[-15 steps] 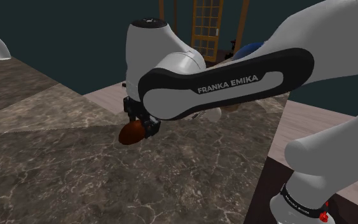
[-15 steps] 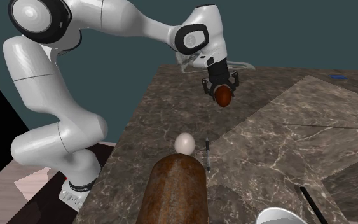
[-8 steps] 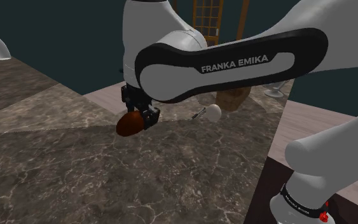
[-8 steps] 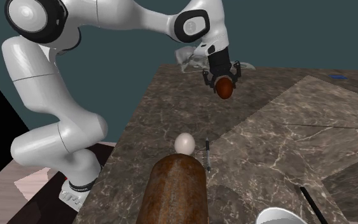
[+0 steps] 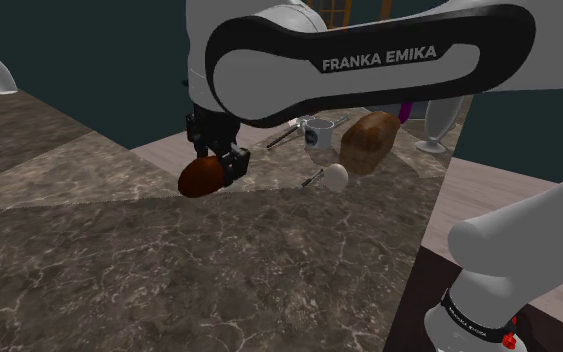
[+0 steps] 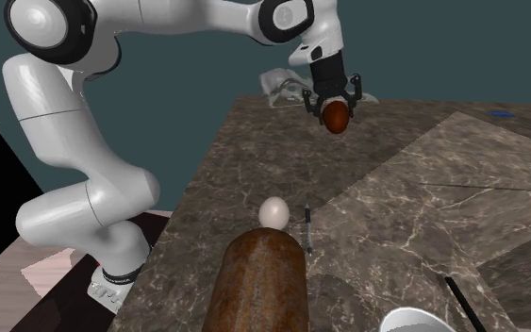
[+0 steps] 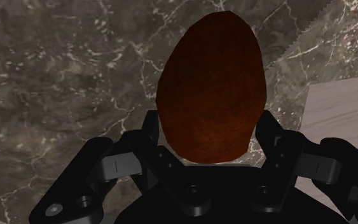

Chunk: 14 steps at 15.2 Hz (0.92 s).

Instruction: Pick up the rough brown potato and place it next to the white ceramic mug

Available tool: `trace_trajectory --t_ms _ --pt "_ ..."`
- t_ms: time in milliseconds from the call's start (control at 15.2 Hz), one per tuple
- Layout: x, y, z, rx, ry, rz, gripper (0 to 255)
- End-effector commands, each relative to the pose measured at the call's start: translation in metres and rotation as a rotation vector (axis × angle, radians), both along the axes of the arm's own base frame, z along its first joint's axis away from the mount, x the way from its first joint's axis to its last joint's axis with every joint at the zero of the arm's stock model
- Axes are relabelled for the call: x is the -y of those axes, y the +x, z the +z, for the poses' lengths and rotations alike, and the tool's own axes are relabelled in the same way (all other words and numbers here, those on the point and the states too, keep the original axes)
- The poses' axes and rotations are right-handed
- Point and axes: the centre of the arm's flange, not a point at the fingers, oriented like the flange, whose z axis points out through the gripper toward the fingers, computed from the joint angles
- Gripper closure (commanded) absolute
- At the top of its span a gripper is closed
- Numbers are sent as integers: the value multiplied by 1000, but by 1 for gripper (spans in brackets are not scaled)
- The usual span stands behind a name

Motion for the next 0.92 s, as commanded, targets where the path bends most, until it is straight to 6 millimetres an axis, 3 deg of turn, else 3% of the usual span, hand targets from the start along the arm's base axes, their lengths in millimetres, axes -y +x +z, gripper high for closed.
trace_trajectory --t_ms 0,594,858 --pt "0 -1 11 0 0 0 255" --pt "0 -1 56 0 0 0 255" --pt "46 24 56 0 0 0 255"
